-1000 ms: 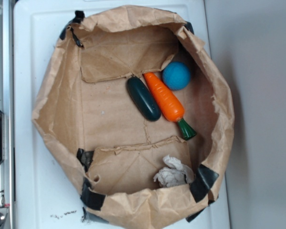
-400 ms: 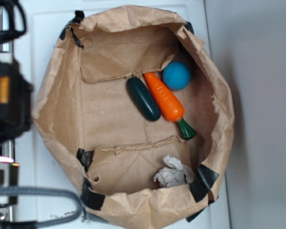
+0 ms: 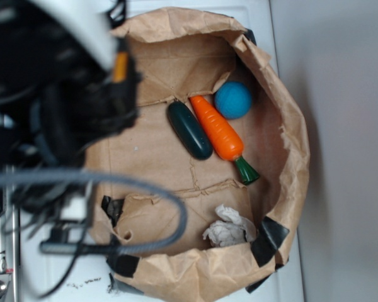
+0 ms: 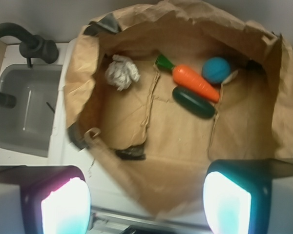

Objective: Grab the white paper.

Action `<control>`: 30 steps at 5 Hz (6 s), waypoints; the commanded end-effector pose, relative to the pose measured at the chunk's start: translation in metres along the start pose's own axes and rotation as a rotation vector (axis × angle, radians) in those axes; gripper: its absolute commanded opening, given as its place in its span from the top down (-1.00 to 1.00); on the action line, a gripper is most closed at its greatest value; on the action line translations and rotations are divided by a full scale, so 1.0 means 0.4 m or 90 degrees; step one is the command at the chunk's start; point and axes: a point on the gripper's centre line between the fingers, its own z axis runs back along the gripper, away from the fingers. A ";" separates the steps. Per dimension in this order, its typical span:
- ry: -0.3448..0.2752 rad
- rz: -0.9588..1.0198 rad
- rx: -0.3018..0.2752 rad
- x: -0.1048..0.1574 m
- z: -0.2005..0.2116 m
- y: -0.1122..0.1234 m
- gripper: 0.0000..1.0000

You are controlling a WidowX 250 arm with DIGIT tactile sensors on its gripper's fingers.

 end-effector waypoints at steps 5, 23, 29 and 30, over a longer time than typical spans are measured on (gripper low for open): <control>-0.071 -0.027 0.052 0.123 -0.065 0.000 -1.00; -0.121 -0.174 -0.045 0.263 -0.459 -0.110 1.00; 0.139 0.068 0.186 0.137 -0.148 0.006 1.00; 0.190 0.091 0.241 0.122 -0.116 0.024 1.00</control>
